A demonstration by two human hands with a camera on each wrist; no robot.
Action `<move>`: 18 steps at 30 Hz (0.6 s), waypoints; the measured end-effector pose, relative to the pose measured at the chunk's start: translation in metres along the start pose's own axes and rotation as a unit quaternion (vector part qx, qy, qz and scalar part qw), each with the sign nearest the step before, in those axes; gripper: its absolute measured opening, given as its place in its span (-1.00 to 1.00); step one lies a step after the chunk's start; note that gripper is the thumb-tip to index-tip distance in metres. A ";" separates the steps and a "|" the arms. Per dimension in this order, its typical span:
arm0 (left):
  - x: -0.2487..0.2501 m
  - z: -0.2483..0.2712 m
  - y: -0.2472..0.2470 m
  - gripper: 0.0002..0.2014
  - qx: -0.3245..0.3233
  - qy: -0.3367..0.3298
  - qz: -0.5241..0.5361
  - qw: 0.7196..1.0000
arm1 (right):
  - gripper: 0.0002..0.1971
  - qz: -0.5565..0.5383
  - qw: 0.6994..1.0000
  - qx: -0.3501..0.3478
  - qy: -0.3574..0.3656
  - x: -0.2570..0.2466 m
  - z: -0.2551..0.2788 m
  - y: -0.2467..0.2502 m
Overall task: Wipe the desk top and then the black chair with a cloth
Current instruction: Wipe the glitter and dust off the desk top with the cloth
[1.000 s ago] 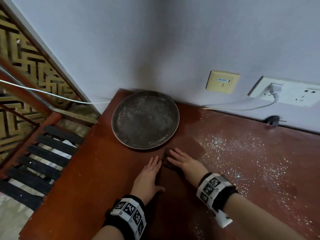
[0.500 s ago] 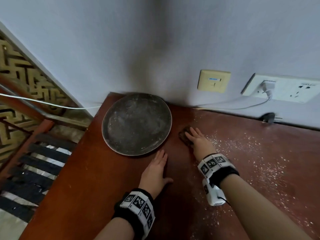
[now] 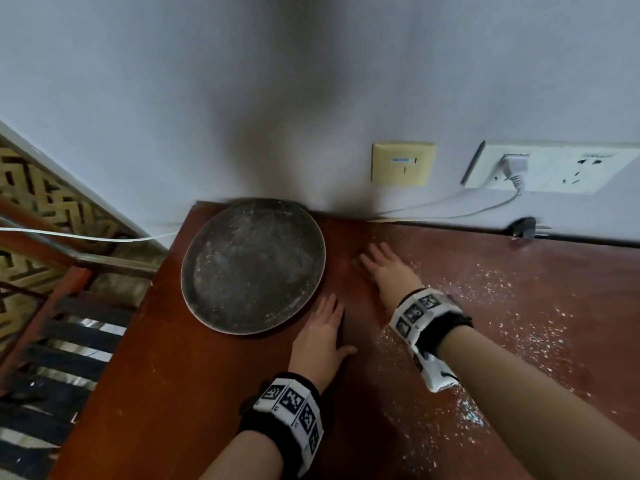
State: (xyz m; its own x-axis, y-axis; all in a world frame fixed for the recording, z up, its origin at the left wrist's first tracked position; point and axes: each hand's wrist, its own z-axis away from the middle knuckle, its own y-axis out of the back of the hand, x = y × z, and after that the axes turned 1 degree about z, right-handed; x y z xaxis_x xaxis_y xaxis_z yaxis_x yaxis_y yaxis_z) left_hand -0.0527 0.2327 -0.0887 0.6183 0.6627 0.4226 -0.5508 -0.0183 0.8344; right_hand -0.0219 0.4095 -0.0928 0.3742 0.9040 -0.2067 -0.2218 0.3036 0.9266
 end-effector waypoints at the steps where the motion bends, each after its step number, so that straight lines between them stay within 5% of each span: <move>1: 0.002 -0.004 -0.002 -0.18 -0.008 0.004 -0.001 1.000 | -0.44 0.023 0.998 -0.018 0.052 -0.008 0.004 -0.002; 4: 0.007 -0.011 -0.005 -0.13 -0.020 0.023 0.005 1.000 | -0.38 0.048 0.988 -0.051 0.136 -0.007 0.004 0.003; 10: 0.009 -0.017 -0.004 -0.13 -0.054 0.035 -0.009 0.998 | -0.41 -0.029 0.997 0.033 -0.061 0.030 -0.022 0.017; 15: 0.010 -0.020 -0.003 -0.13 -0.073 0.041 -0.020 0.996 | -0.46 0.006 0.996 -0.013 0.082 0.008 -0.013 0.011; 18: 0.010 -0.020 -0.003 -0.13 -0.074 0.039 -0.019 0.996 | -0.44 -0.036 0.999 0.014 -0.002 0.037 -0.024 0.019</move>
State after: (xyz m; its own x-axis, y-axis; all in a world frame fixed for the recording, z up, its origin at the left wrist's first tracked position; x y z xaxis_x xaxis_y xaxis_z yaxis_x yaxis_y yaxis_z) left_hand -0.0564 0.2546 -0.0940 0.5980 0.7176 0.3571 -0.6077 0.1153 0.7858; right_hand -0.0336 0.4563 -0.0899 0.3928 0.8784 -0.2722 -0.1690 0.3600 0.9175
